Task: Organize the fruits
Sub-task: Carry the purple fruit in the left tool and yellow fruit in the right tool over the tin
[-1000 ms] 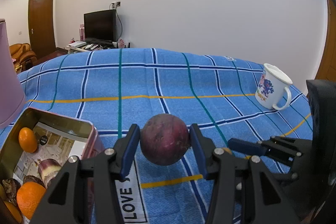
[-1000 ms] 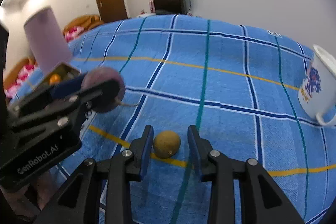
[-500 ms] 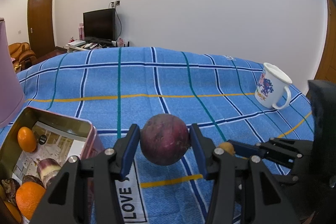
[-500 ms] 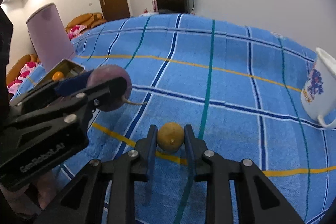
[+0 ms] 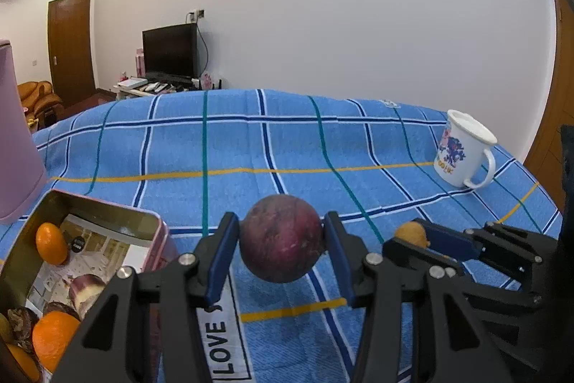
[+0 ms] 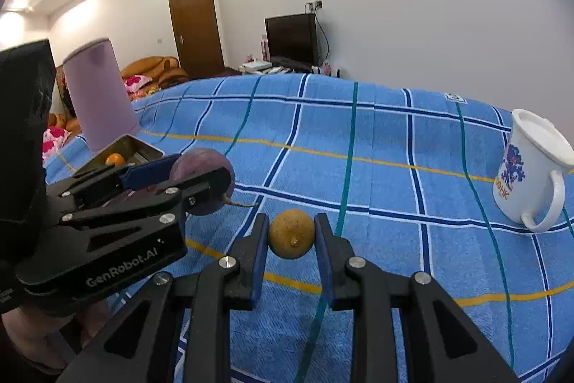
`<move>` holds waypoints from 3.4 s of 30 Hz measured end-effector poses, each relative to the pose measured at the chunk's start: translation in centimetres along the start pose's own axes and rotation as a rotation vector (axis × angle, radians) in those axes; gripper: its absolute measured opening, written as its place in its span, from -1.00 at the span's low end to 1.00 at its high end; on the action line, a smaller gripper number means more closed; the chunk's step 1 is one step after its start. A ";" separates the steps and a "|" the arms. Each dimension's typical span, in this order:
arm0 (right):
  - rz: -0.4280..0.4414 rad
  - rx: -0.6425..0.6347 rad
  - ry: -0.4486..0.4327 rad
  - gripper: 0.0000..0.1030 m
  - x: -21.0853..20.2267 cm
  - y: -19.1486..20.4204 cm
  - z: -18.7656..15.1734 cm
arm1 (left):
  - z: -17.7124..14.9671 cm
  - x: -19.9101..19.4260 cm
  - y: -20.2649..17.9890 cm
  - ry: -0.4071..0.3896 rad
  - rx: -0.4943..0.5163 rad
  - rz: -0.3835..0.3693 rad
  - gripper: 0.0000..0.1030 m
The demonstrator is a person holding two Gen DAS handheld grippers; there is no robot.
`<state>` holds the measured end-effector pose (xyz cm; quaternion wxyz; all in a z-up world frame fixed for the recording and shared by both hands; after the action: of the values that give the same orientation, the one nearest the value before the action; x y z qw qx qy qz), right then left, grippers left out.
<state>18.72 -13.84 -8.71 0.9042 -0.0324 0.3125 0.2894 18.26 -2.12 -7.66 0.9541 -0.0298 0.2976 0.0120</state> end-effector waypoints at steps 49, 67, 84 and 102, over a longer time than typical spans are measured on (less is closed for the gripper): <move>-0.054 -0.045 -0.234 -0.48 -4.8 1.3 -0.2 | -0.3 -4.5 -1.4 -0.208 0.110 0.046 -0.02; -0.057 -0.049 -0.253 -0.48 -5.3 1.5 -0.3 | -0.6 -5.7 -1.3 -0.250 0.107 0.086 -0.01; -0.023 -0.042 -0.234 -0.48 -5.1 2.3 -0.4 | -1.3 -6.4 0.5 -0.197 0.075 0.095 -0.02; 0.122 -0.133 -0.160 -0.48 -3.0 10.0 1.1 | -2.5 -10.3 8.4 -0.169 0.011 0.213 -0.02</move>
<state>11.97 -6.78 -4.79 0.9028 -0.0500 0.2210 0.3655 7.99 6.04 -4.25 0.9693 0.0084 0.2177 0.1140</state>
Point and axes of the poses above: each gripper's, at about its wrist camera, not at the fingertips, and x roughly the way its jaws point, y to its left, z to its top, the point moved 4 cm from there along x, roughly the way its jaws point, and after that the axes turned 5 degrees about z, right-handed, at the moved point
